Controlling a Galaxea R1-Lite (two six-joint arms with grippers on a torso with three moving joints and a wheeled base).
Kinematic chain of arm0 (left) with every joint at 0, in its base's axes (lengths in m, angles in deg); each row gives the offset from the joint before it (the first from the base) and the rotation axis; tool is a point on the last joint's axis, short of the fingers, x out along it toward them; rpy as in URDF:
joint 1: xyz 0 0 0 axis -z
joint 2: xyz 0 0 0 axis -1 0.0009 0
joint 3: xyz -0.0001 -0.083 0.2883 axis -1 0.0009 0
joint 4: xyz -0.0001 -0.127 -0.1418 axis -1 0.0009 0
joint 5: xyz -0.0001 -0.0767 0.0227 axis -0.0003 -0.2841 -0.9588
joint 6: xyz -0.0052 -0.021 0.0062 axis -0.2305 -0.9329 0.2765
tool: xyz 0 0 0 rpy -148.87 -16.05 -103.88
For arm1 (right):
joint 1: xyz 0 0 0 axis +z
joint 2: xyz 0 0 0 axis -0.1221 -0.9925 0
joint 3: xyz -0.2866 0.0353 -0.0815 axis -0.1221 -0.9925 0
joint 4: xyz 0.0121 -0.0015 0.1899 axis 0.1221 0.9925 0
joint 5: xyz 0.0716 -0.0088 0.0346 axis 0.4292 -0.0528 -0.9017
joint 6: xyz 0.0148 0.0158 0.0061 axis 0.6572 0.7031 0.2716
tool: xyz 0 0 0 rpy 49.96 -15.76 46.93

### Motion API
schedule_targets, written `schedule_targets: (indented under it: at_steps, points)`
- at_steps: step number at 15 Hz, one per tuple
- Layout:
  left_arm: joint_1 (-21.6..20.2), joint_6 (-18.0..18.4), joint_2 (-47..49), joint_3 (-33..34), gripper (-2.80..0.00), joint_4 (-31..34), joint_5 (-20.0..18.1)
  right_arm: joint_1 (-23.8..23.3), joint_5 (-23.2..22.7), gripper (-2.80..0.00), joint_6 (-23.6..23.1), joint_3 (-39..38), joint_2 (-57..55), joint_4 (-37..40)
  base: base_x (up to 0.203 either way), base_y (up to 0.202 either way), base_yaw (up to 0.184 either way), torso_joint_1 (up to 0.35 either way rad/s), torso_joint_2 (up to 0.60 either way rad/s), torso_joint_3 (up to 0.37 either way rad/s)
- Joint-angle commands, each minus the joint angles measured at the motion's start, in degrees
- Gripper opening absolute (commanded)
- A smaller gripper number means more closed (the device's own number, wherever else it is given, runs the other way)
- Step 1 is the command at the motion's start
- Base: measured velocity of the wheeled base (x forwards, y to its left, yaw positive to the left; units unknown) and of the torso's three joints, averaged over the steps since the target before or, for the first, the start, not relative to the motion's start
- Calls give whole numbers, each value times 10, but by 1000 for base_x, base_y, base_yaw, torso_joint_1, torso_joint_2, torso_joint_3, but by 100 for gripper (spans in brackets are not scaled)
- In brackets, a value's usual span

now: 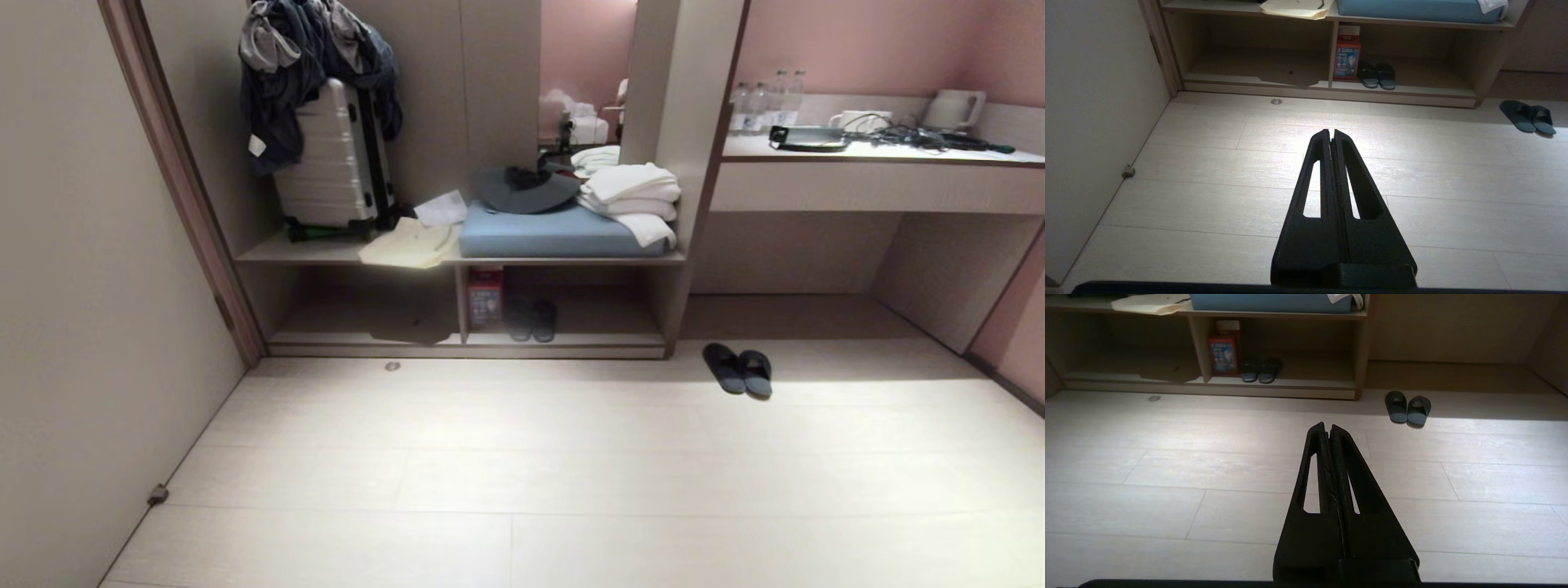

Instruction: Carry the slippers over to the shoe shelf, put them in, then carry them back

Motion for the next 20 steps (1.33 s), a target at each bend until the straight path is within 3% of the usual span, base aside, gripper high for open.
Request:
schedule_targets:
  at_steps: [1, 20]
  points:
    - [0, 0, 0, 1, -280, 0, 0, 0, 0, -280, 0, 0, 0, 0, -113, 0, -2, -7, 0, 5]
    - [0, 1, 0, 1, -280, 0, 0, 0, 0, -280, 0, 0, 0, 0, 0, 0, 0, 0, 0, 0]
